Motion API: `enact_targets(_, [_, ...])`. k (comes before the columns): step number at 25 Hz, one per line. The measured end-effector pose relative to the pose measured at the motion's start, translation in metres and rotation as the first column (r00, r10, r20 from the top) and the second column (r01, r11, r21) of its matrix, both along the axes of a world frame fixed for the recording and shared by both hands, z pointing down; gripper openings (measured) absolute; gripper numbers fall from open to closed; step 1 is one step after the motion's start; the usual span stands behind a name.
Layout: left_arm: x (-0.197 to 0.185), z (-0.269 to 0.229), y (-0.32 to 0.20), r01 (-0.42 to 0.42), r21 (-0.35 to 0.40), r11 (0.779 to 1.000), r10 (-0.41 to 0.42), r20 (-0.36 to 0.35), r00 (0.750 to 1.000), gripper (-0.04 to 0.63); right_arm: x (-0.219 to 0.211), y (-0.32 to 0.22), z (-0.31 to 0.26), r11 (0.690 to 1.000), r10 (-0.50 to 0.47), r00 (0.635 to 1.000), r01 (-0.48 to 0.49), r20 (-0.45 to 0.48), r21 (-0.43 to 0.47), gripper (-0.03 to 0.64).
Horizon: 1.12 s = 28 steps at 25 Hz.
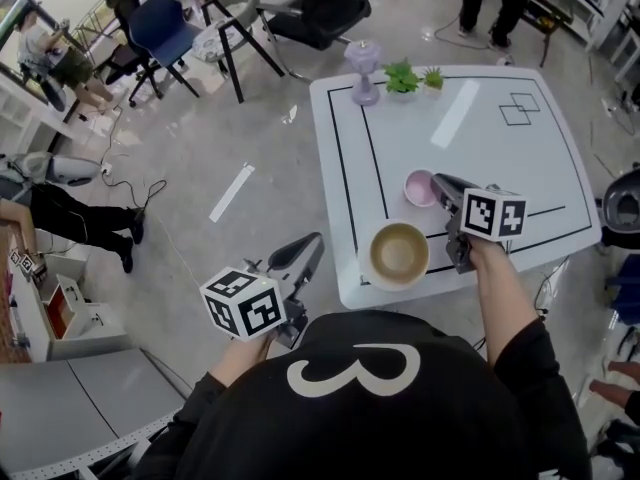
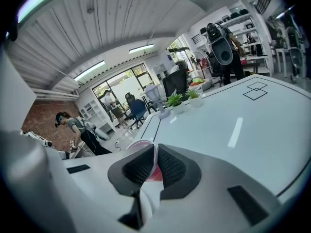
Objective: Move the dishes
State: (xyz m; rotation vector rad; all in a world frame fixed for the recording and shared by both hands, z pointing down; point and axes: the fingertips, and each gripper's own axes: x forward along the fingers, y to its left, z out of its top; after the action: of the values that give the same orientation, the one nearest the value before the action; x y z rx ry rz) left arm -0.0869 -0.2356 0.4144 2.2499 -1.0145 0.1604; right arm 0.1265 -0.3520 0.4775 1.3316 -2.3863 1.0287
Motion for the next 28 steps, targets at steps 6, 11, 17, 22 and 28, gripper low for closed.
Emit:
enact_targets(6, [-0.007, -0.001, 0.001, 0.032, -0.004, 0.999, -0.032, 0.002, 0.999, 0.003, 0.001, -0.008, 0.013, 0.999, 0.007, 1.000, -0.008, -0.007, -0.039, 0.040])
enact_targets(11, [-0.010, 0.001, 0.005, 0.047, -0.010, 0.999, -0.047, -0.001, 0.999, 0.003, -0.002, -0.011, 0.017, 0.999, 0.000, 1.000, -0.001, -0.007, -0.054, 0.063])
enact_targets(17, [-0.013, 0.001, 0.013, 0.056, -0.021, 0.998, -0.056, -0.004, 0.998, 0.003, -0.006, -0.008, 0.011, 0.999, -0.025, 1.000, 0.025, 0.002, -0.029, 0.160])
enact_targets(22, [-0.015, -0.001, 0.022, 0.058, -0.026, 0.998, -0.058, -0.003, 0.998, 0.003, -0.009, 0.002, -0.002, 0.998, -0.058, 0.998, 0.058, 0.005, 0.021, 0.250])
enact_targets(28, [-0.018, 0.000, 0.031, 0.048, -0.039, 0.998, -0.049, -0.011, 0.999, 0.003, -0.003, 0.020, -0.008, 0.997, -0.058, 0.998, 0.059, -0.022, 0.042, 0.272])
